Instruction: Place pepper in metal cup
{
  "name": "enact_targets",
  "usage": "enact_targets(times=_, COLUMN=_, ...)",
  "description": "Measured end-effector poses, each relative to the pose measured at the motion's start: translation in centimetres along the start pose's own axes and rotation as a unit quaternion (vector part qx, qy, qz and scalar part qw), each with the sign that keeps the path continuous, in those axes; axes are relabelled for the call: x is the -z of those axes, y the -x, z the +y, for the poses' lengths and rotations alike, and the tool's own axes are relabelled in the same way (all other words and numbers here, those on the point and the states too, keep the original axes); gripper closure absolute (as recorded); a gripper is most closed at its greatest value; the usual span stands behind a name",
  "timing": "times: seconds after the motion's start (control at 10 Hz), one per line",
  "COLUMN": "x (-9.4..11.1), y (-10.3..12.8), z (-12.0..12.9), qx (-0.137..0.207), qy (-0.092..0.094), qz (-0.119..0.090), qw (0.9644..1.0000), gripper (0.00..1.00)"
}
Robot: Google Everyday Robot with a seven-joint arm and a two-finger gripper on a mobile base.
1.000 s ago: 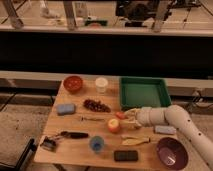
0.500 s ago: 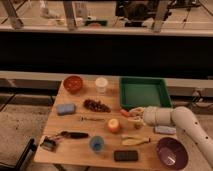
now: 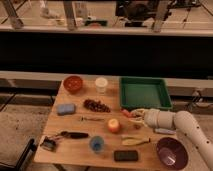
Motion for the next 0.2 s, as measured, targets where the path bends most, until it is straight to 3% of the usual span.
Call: enact_targets(times=0.2, x=0.31, y=-0.34, z=-0.07, qx=-0.004, qy=-0.007, qz=-0.005, qw=1.0, gripper=1.0)
